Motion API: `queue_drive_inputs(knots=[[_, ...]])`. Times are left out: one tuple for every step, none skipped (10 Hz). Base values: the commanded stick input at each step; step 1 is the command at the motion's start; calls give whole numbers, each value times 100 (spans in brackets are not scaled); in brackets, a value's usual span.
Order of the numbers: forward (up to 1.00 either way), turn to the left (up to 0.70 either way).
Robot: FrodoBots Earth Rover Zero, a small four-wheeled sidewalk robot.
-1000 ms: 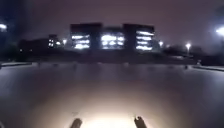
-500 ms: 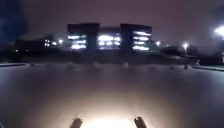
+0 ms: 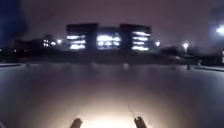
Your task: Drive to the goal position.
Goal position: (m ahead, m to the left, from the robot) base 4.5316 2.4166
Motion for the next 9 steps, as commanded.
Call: queue_drive_inputs(knots=[[100, -40], [100, -40], [100, -9], [100, 0], [100, 0], [100, 0], [100, 0], [100, 0], [100, 0]])
